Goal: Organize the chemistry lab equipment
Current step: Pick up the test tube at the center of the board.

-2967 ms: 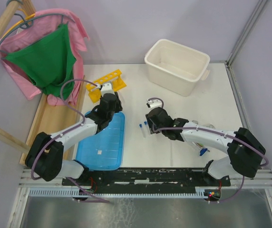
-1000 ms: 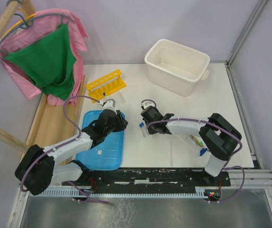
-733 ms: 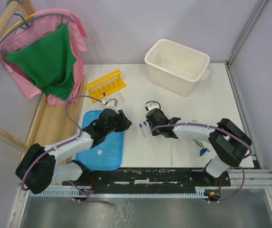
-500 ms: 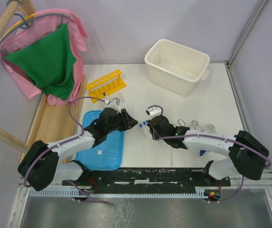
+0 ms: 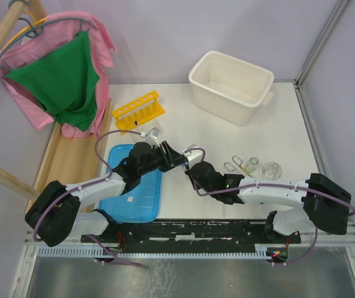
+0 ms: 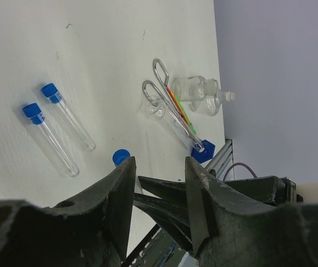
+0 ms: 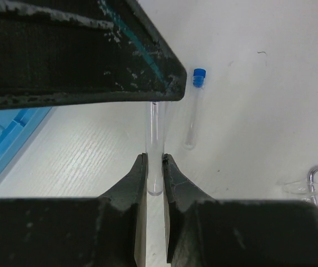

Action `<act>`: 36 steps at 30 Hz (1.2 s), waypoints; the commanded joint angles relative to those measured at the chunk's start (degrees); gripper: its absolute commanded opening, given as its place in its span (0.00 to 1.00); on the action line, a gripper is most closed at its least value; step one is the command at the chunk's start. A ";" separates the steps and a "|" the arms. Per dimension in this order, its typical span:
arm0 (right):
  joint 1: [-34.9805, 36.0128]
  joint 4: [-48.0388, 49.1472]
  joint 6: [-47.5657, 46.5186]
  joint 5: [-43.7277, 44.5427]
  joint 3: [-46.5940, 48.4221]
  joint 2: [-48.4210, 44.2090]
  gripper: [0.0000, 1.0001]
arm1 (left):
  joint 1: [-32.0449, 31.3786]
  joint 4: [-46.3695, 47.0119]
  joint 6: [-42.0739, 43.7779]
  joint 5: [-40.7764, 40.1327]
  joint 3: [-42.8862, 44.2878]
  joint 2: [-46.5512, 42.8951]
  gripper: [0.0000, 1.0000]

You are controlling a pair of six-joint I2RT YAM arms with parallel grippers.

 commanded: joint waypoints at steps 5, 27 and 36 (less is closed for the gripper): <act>0.59 0.39 -0.85 4.69 -0.35 -3.54 0.10 | -1.58 -6.38 2.34 -4.61 1.15 -2.54 0.48; 2.33 1.76 0.33 1.54 -0.77 -3.68 0.11 | -3.35 -3.70 2.91 -6.62 2.95 1.92 0.48; 3.08 2.45 0.43 1.03 -0.76 -2.73 0.11 | -3.57 -2.66 2.80 -6.66 3.48 3.34 0.44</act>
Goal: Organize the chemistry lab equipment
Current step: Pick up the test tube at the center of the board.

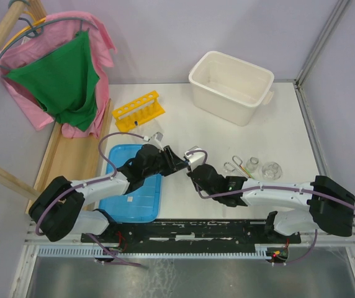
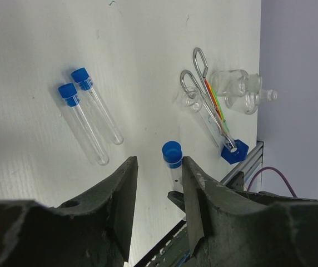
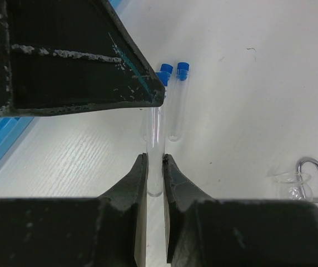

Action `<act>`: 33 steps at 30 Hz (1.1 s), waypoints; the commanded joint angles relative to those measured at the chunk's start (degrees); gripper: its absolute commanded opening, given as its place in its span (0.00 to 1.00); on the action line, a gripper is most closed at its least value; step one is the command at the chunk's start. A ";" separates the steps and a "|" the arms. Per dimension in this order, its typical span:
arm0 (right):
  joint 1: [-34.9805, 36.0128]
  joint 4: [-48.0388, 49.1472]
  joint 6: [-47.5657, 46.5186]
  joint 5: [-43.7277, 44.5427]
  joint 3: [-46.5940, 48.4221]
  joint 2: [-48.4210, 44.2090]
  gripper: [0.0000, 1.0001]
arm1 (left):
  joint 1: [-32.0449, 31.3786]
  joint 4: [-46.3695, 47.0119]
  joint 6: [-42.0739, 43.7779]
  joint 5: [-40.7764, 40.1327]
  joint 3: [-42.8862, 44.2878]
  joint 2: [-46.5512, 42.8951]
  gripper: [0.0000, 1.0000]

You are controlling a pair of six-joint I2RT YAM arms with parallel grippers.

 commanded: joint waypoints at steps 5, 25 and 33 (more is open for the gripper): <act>1.57 3.95 0.62 -1.14 0.40 0.05 0.11 | -0.61 4.04 0.67 -0.33 2.38 0.20 0.44; 1.84 3.72 1.03 0.07 0.49 0.98 0.13 | -1.00 2.68 1.82 0.07 2.25 0.79 0.12; 2.01 4.53 0.50 -1.78 -0.79 -1.82 0.47 | -0.96 -5.39 6.83 -9.18 3.72 -1.18 0.03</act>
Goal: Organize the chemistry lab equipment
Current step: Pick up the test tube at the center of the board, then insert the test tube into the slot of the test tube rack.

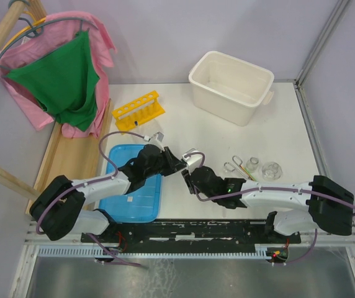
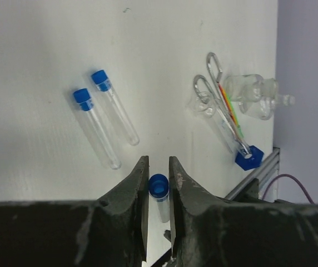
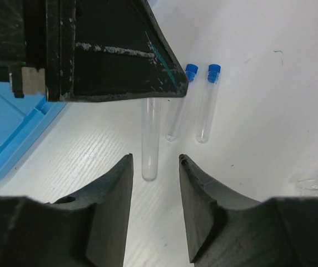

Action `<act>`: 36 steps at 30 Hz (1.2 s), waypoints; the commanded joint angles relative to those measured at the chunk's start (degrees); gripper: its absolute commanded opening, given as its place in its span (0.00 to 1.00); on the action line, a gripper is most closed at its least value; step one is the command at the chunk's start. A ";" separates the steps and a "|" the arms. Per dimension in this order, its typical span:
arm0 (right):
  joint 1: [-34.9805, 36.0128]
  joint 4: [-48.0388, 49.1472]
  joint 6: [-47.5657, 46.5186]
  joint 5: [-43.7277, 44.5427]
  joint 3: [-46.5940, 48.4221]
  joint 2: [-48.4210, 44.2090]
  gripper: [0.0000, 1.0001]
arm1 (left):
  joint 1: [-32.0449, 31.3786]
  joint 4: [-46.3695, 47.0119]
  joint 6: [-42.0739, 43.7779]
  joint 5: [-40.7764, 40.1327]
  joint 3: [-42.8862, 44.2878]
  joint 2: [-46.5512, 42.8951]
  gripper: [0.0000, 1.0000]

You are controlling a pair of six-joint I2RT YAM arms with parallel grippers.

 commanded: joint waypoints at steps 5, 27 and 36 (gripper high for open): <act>0.48 2.30 -0.39 -1.04 -1.95 -5.51 0.48 | 0.09 -13.63 12.48 -19.07 7.12 -4.84 0.03; -0.57 2.01 -0.33 2.80 1.41 2.18 0.49 | 19.57 7.18 35.81 -52.18 3.87 -5.73 0.03; -5.74 2.36 -0.10 -4.28 3.26 3.06 0.50 | 21.24 12.97 38.37 -48.37 8.77 5.67 0.03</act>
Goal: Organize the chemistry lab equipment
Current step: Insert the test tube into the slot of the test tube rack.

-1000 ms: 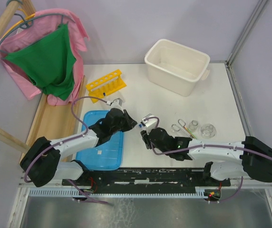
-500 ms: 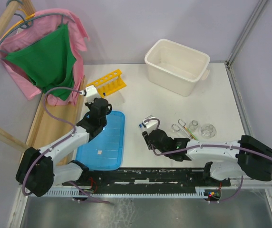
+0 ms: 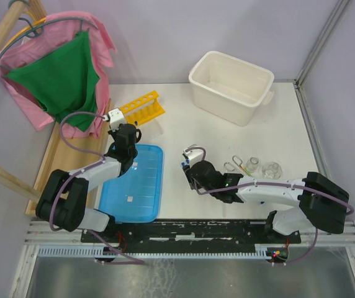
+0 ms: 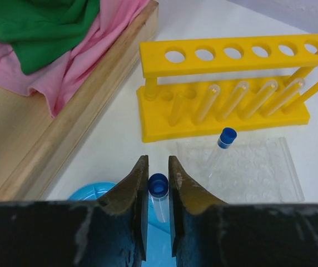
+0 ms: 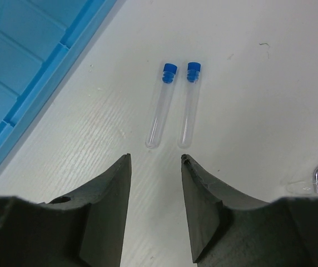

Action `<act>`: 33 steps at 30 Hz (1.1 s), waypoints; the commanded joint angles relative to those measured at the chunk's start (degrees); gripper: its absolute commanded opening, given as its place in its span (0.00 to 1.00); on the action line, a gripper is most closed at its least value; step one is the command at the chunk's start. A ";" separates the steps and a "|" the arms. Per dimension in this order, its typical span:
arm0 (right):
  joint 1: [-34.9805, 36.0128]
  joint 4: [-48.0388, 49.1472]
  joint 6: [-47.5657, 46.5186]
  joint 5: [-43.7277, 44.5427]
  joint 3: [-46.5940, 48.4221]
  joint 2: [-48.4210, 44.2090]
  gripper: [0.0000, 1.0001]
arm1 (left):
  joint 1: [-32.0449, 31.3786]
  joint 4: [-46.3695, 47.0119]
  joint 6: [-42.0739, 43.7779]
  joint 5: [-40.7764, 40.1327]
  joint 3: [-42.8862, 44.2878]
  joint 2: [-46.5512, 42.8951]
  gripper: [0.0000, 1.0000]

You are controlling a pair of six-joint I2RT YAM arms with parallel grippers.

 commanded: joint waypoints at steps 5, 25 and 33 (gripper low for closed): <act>-5.21 1.15 -0.17 -6.60 3.51 -0.60 0.50 | 1.32 8.40 4.91 1.50 7.82 7.92 0.03; -10.20 1.19 -1.24 -11.25 5.34 1.64 0.50 | 1.74 9.30 6.19 1.85 12.35 15.42 0.03; -10.55 1.34 -1.15 -11.34 4.96 1.71 0.50 | 1.80 9.88 6.27 2.02 12.70 16.44 0.03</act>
